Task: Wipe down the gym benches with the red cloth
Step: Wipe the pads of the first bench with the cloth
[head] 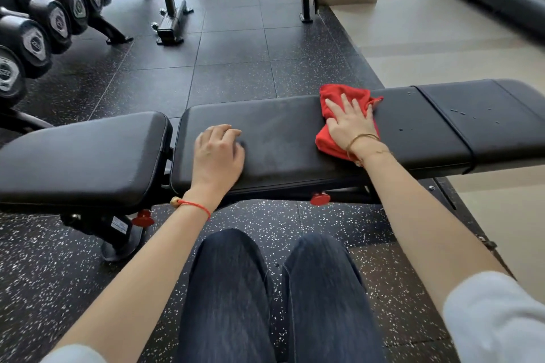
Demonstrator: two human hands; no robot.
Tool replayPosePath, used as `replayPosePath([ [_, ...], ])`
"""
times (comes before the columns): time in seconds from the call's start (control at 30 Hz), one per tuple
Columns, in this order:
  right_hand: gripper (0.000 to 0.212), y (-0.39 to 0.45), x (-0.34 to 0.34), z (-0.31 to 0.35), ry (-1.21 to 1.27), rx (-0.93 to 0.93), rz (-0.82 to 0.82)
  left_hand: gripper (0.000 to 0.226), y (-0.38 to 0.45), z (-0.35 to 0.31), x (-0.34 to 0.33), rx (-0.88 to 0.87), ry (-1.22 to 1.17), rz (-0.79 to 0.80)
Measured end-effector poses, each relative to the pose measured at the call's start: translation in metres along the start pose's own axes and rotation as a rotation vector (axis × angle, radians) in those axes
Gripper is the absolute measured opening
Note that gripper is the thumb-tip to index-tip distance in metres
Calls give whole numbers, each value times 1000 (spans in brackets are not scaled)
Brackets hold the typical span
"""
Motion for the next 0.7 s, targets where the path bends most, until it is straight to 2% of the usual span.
replayPosePath([
  [0.17, 54, -26, -1, 17, -13, 163, -10, 38, 6, -62, -32, -52, -52, 53],
  [0.3, 54, -65, -4, -2, -6, 224, -86, 43, 11, -77, -60, -36, 6, 102],
  [0.4, 54, -56, 0, -43, -24, 108, -91, 42, 10, -72, -71, -14, 49, 108],
  [0.5, 53, -18, 1, -74, -25, -62, -10, 42, 9, -73, -72, -12, 77, 87],
  [0.57, 53, 5, 3, -65, -15, -81, 19, 41, 10, -75, -73, -10, 102, 78],
  [0.7, 54, 21, 3, 9, -22, 99, 17, 41, 10, -74, -71, -5, 90, 56],
])
Point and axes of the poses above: each hand's wrist, its own y-axis towards the middle knuckle, its own x-axis out of the back of the hand, z = x × y, the point moved 9 cm from there along y, towards the middle knuckle, and after that the axes turned 7 degrees about -y, right-handed, at the moved point
